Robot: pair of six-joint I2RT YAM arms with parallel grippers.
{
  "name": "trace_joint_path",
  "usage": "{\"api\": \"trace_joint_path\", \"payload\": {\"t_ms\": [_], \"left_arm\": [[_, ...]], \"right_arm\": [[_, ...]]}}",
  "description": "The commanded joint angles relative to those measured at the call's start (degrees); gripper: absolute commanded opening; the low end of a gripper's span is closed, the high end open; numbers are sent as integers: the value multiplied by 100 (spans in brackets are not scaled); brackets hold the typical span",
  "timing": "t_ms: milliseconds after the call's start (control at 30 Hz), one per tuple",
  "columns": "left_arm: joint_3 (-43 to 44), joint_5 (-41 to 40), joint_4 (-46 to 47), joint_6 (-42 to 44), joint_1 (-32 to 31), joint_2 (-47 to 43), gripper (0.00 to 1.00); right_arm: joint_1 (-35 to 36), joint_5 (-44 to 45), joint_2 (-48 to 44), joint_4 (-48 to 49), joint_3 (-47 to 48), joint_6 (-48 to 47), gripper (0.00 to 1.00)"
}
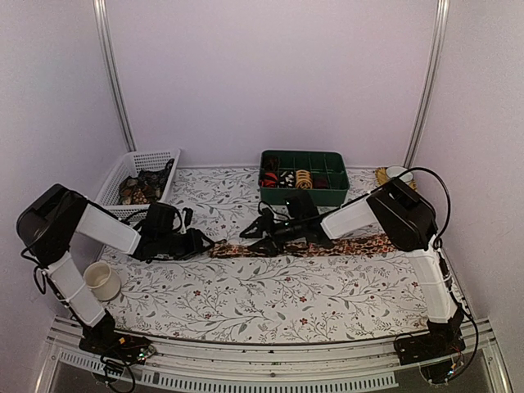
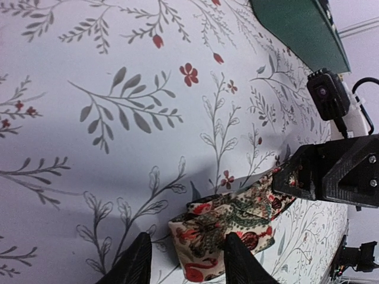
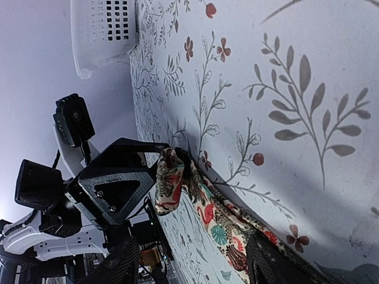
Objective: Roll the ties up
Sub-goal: Roll the tie at the center of the board.
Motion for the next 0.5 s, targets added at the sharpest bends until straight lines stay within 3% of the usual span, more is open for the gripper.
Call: {"api": "trace_joint_path", "payload": {"t_ms": [0, 167, 467], "left_arm": [[184, 154, 348, -82, -176, 140, 42], [144, 112, 417, -86, -192, 208, 42], [114, 52, 514, -97, -192, 332, 42]], "right_arm": [[40, 640, -484, -1574, 167, -489, 64], [211, 1013, -508, -2305, 916, -1110, 66], [382, 1303, -276, -2576, 1398, -1167, 66]]}}
